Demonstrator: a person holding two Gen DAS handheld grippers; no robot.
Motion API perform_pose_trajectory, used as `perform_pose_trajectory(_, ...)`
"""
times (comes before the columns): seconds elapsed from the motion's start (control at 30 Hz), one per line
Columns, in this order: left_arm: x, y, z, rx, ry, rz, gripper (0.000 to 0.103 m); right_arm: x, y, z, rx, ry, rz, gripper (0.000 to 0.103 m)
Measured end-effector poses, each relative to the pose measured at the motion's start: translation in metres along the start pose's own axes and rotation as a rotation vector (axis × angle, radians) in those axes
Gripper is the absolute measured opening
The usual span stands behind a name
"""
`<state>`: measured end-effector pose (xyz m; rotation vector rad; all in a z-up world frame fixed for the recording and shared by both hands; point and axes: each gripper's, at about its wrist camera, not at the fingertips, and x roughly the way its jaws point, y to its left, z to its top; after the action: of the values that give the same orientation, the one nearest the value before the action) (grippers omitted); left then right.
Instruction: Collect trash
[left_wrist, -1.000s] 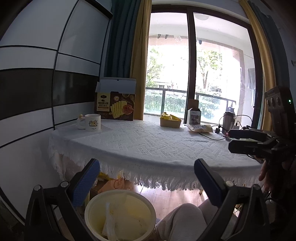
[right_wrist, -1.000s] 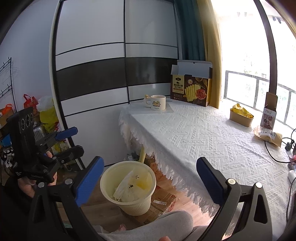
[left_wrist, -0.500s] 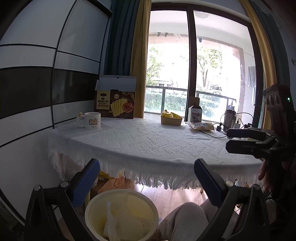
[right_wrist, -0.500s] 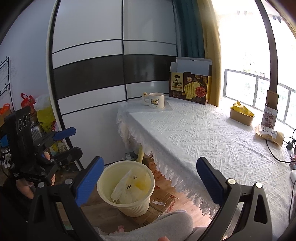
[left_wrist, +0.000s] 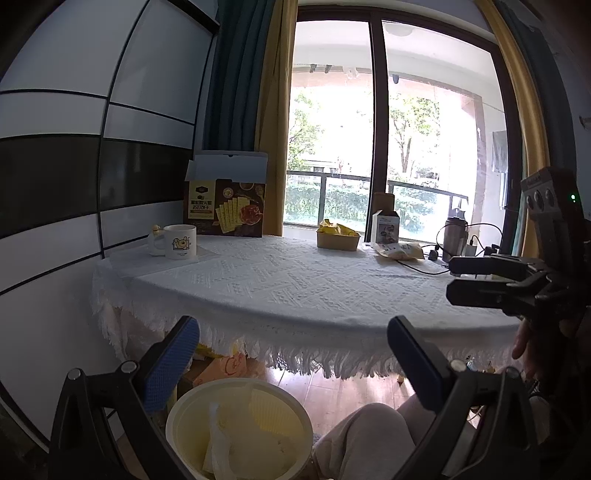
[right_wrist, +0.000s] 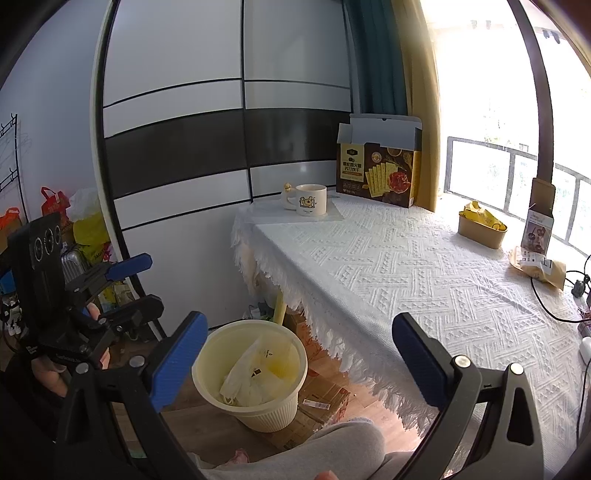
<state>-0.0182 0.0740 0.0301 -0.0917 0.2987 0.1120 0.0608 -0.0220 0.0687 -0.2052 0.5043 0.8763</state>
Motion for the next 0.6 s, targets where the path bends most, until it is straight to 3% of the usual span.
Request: perform_pose_trajectory(0.6, 0.0018, -0.0074, 0.0024, 0.018, -0.006, -0.002, 0.102, -0.0016, -0.0020, 0.0008, 0.004, -0.002, -0.005, 0.100)
